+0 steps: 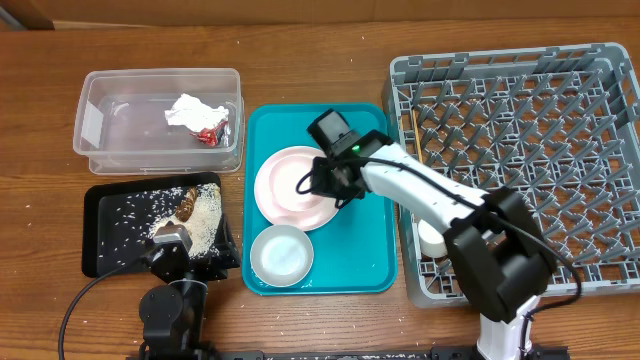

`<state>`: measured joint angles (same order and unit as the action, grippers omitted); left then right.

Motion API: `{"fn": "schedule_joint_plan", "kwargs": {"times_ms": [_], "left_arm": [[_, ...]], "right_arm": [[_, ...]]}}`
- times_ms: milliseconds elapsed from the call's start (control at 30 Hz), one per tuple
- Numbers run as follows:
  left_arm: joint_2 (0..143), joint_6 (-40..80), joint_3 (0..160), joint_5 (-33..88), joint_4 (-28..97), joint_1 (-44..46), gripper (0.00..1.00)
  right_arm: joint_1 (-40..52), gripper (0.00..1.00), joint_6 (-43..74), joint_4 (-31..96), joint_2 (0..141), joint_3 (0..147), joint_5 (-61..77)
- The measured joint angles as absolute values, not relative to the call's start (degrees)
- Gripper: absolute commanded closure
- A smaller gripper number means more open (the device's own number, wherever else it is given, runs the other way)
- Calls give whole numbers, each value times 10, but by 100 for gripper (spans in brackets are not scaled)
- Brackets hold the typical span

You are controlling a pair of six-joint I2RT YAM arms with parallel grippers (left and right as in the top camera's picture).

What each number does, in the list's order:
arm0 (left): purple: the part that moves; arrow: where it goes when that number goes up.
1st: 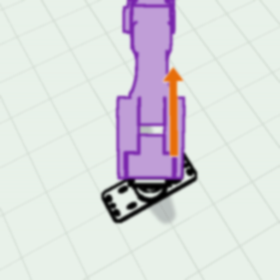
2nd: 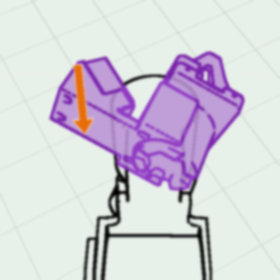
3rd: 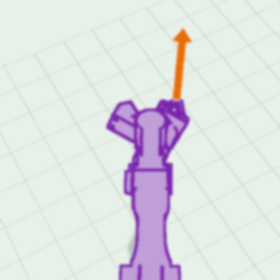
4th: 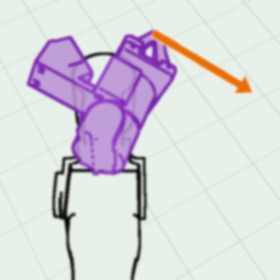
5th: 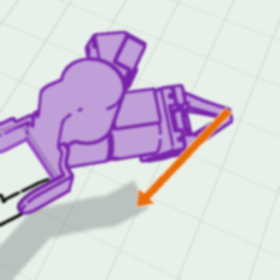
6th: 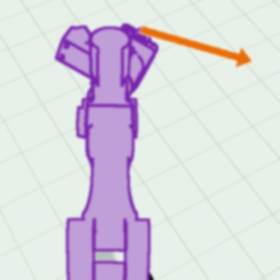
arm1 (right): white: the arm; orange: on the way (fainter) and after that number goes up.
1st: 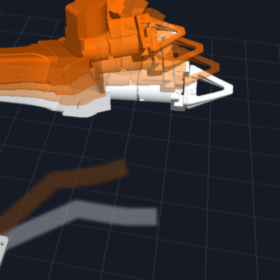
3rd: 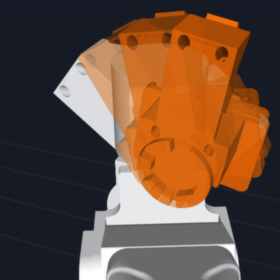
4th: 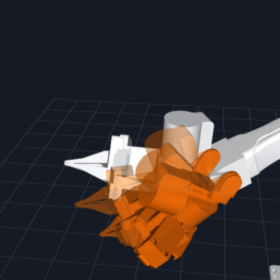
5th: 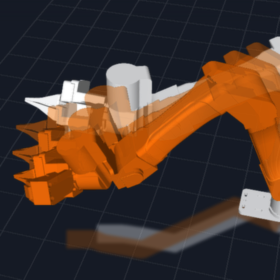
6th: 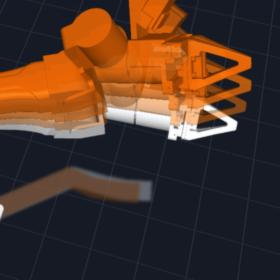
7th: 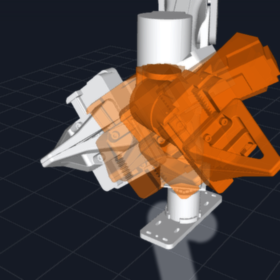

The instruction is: Sort waste into correct bins and load items into the dishwasher

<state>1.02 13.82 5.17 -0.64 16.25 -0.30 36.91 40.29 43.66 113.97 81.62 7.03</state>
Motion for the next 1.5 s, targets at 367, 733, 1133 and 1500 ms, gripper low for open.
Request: {"fn": "schedule_joint_plan", "kwargs": {"times_ms": [367, 733, 1133, 1500], "left_arm": [[10, 138, 52, -6, 163, -3, 0], [10, 138, 52, -6, 163, -3, 0], [10, 138, 52, -6, 163, -3, 0], [10, 138, 52, -6, 163, -3, 0]], "right_arm": [[286, 96, 403, 594, 888, 830, -225], [115, 96, 405, 691, 857, 791, -572], [78, 96, 405, 676, 926, 715, -641], [105, 96, 406, 678, 1008, 715, -698]]}}
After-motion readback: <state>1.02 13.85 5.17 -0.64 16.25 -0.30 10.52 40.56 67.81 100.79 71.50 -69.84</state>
